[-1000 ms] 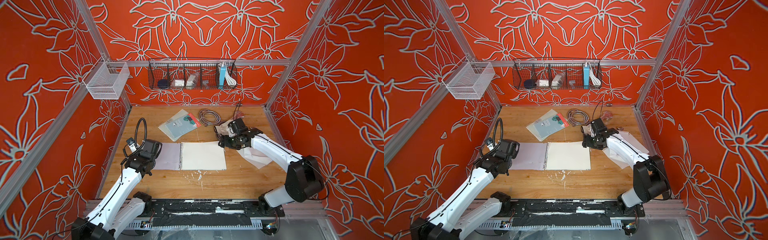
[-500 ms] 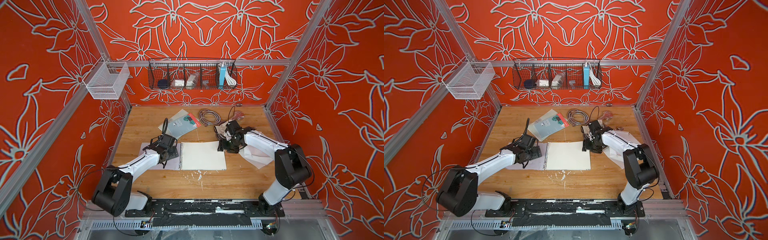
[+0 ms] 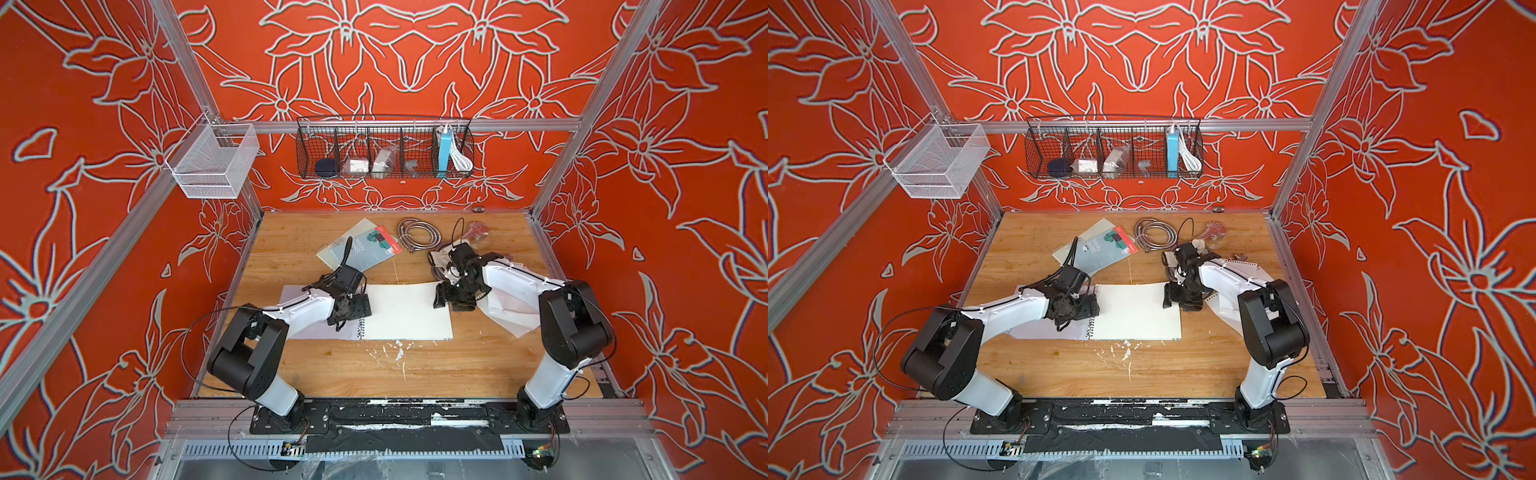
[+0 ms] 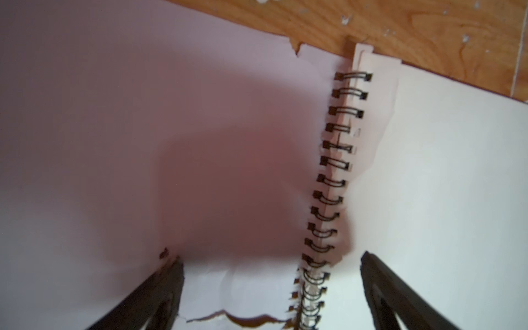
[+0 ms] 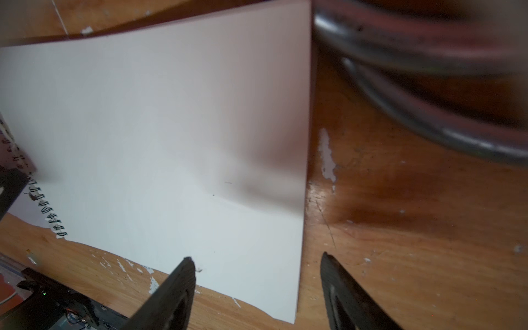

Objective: Tear off pages from different notebooks
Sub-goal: Tear off the paper from the notebook.

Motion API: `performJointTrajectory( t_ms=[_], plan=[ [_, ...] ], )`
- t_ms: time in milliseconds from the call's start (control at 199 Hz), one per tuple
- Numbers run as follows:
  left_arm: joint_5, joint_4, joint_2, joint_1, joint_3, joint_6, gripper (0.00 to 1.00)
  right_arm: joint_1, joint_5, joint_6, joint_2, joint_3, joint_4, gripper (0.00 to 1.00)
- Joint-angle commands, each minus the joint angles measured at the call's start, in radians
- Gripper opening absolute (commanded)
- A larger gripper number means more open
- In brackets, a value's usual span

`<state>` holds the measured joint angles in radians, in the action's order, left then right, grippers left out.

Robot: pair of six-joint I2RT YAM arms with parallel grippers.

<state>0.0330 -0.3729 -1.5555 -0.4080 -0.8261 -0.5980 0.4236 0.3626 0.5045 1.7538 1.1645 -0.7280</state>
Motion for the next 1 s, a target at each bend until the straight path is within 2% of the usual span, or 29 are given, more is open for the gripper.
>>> performJointTrajectory(
  t_ms=[0, 427, 994],
  plan=[
    [-0.017, -0.016, -0.016, -0.008, -0.029, 0.017, 0.92, -0.003, 0.021, -0.018, 0.026, 0.029, -0.025, 0.72],
    [-0.019, -0.020, -0.035, -0.009, -0.040, 0.024, 0.92, 0.001, 0.058, -0.030, 0.063, 0.046, -0.024, 0.71],
    [-0.022, -0.023, -0.058, -0.015, -0.062, 0.031, 0.91, 0.056, -0.037, -0.087, 0.057, 0.113, -0.132, 0.70]
  ],
)
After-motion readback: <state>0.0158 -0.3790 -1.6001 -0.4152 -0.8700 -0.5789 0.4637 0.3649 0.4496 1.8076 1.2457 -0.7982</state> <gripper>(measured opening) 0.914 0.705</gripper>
